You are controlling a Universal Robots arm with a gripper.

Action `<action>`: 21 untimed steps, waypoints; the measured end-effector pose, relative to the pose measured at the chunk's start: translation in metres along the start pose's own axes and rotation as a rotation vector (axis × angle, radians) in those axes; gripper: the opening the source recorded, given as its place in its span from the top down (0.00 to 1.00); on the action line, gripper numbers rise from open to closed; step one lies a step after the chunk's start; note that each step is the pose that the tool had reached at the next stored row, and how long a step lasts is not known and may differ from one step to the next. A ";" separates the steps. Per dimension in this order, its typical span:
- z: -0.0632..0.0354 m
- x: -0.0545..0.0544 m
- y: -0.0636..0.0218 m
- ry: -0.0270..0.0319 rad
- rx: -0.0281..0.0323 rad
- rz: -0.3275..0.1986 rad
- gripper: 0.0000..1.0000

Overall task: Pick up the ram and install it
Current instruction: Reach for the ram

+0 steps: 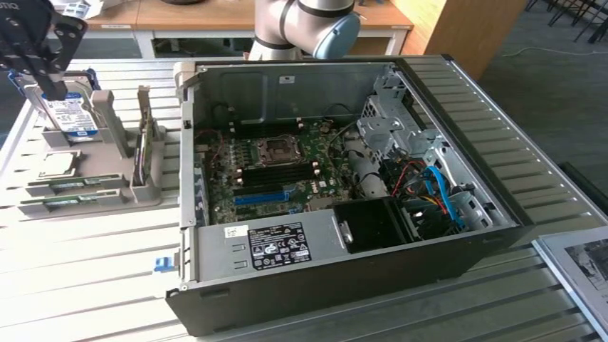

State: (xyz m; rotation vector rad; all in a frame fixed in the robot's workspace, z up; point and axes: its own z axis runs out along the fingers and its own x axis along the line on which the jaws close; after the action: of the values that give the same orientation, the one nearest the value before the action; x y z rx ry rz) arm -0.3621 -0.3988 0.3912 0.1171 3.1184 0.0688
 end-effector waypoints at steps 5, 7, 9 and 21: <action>-0.0001 0.016 -0.0012 0.0030 0.0003 0.000 0.90; 0.0000 0.021 -0.0017 0.0041 0.0004 0.000 0.90; 0.0000 0.025 -0.0019 0.0047 0.0005 0.000 0.90; -0.0001 0.026 -0.0020 0.0047 0.0005 0.000 0.90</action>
State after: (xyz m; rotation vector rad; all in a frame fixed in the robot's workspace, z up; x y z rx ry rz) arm -0.3876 -0.3988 0.3907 0.1173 3.1231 0.0683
